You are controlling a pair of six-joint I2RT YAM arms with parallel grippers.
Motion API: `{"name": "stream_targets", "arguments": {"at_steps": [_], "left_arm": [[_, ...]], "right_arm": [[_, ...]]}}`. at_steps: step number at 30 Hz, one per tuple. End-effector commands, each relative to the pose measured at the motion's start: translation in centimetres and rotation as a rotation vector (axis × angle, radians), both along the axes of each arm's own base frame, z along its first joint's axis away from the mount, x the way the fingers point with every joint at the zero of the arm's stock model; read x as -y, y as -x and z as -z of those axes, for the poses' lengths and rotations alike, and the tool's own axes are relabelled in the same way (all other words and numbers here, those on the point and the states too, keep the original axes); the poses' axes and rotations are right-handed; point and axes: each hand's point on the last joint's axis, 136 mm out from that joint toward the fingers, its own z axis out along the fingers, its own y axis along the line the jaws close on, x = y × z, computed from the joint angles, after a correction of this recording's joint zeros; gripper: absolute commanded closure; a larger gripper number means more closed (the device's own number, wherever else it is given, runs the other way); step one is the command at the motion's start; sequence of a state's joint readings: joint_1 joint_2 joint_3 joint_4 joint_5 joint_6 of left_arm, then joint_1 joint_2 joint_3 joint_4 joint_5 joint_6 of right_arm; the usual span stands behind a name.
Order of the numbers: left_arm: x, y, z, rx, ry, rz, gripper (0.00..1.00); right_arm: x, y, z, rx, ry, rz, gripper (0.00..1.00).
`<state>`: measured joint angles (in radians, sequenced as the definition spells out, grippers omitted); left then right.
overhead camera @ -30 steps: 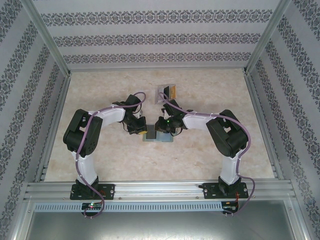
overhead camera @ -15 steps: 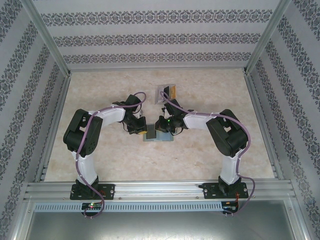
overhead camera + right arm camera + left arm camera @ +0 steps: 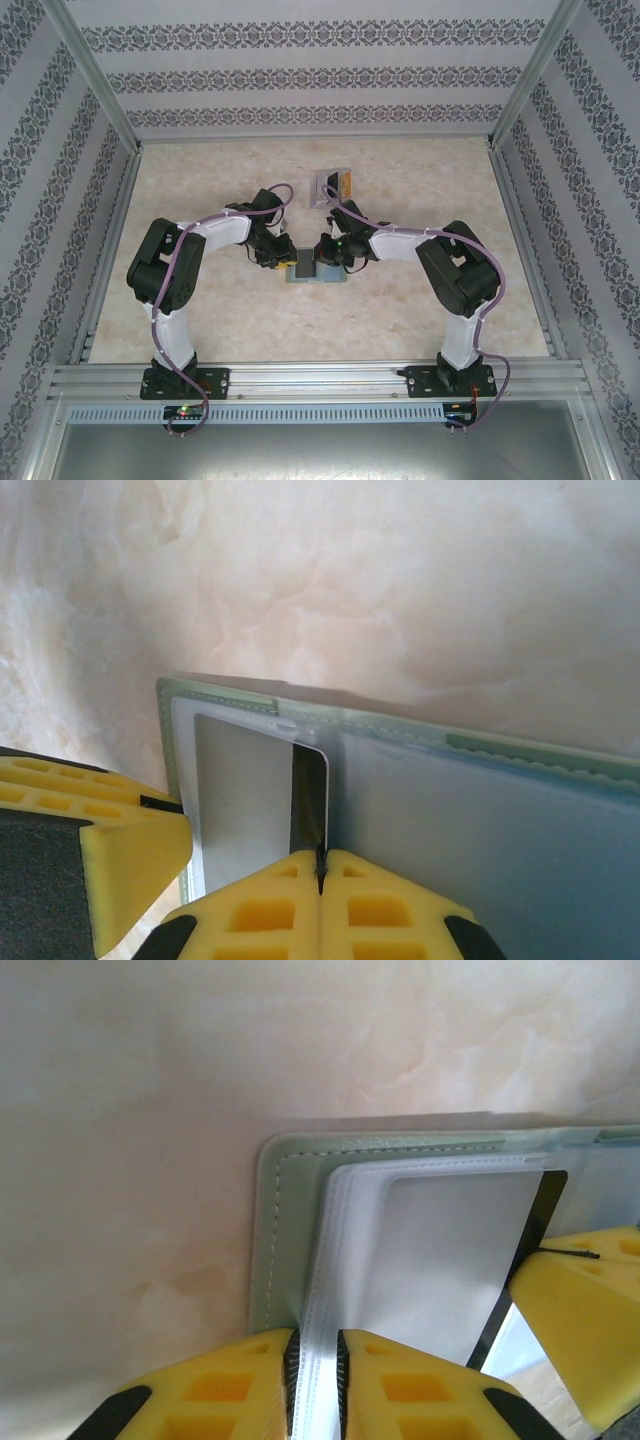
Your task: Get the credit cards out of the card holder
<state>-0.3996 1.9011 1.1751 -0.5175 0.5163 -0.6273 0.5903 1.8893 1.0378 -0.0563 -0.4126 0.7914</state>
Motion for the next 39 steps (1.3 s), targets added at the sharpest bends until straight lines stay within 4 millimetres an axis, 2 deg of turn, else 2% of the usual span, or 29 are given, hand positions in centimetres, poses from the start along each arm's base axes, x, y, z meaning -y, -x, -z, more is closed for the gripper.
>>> {"name": "stream_targets", "arguments": {"at_steps": [1, 7, 10, 13, 23, 28, 34, 39], "left_arm": [[-0.9, 0.7, 0.4, -0.020, -0.068, 0.018, 0.80], [-0.4, -0.3, -1.9, 0.039, -0.043, 0.023, 0.83], [0.1, -0.7, -3.0, 0.064, -0.010, 0.029, 0.89], [0.9, -0.7, -3.2, 0.064, 0.040, 0.029, 0.92], [2.5, -0.1, -1.0, 0.005, 0.055, 0.056, 0.94], [1.9, 0.2, 0.1, -0.019, 0.012, 0.058, 0.95], [0.9, 0.8, 1.0, -0.038, -0.040, 0.063, 0.95], [0.7, 1.2, 1.6, -0.051, -0.046, 0.062, 0.95]], "right_arm": [[1.6, 0.0, 0.1, 0.018, 0.053, 0.017, 0.96], [1.8, 0.0, 0.3, 0.019, 0.063, 0.025, 0.96], [1.8, 0.1, 0.2, 0.017, 0.058, 0.022, 0.95], [1.0, 0.2, -0.1, 0.009, 0.018, 0.006, 0.95], [0.4, 0.4, 0.3, -0.019, -0.018, -0.007, 0.91], [0.3, 0.4, 0.1, -0.018, -0.025, -0.011, 0.89], [-0.9, 0.6, -0.8, -0.009, -0.095, -0.054, 0.79], [-1.6, 0.8, -1.0, -0.007, -0.113, -0.080, 0.83]]}}
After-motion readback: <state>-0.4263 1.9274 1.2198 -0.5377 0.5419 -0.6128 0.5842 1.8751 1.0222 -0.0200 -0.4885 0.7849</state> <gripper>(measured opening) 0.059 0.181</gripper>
